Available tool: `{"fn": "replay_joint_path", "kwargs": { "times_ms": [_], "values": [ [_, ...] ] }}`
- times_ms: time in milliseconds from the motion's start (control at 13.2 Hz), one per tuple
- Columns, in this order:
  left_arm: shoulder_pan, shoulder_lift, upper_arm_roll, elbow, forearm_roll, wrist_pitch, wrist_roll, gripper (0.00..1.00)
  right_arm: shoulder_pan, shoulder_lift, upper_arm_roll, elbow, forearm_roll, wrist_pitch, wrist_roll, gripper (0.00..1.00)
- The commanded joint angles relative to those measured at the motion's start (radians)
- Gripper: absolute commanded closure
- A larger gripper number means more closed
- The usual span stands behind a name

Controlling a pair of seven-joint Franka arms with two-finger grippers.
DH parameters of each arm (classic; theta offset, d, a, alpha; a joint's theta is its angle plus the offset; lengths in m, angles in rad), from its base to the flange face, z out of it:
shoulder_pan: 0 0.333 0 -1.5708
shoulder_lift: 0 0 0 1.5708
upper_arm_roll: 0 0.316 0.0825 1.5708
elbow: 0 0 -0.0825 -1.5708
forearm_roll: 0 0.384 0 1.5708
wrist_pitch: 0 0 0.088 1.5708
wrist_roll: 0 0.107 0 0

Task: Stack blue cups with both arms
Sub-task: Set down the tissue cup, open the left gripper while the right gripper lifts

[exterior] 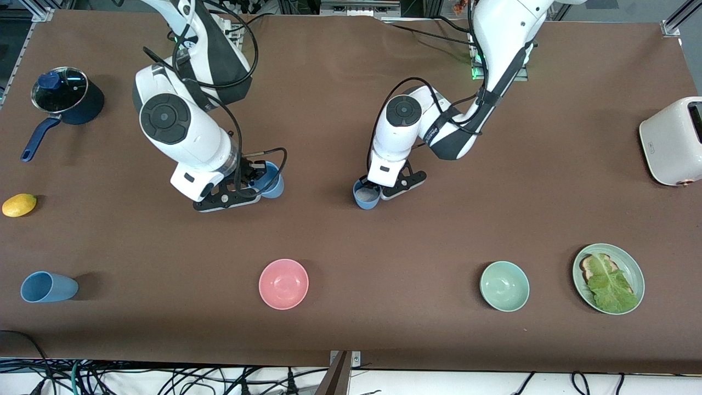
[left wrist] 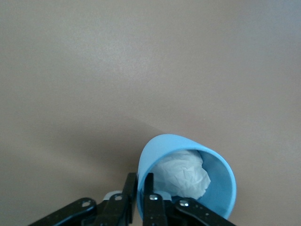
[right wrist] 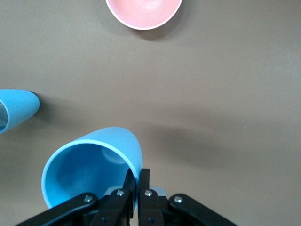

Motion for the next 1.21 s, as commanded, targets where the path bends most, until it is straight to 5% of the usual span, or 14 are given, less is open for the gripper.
{"fn": "replay_joint_path", "kwargs": {
  "times_ms": [0, 303, 833, 1136],
  "values": [
    [-0.007, 0.011, 0.005, 0.045, 0.029, -0.009, -0.064, 0.38, 0.014, 0.0, -0.008, 0.026, 0.016, -0.012, 0.023, 1.0],
    [0.007, -0.011, 0.004, 0.049, 0.026, -0.038, -0.069, 0.2, 0.055, -0.006, -0.015, 0.04, 0.016, -0.021, 0.091, 1.0],
    [0.157, -0.145, -0.009, 0.05, 0.016, -0.223, 0.151, 0.18, 0.132, -0.006, -0.015, 0.045, 0.016, -0.022, 0.238, 1.0],
    [0.284, -0.239, -0.009, 0.058, -0.07, -0.347, 0.471, 0.18, 0.202, 0.017, -0.013, 0.059, 0.014, 0.011, 0.392, 1.0]
  ]
}}
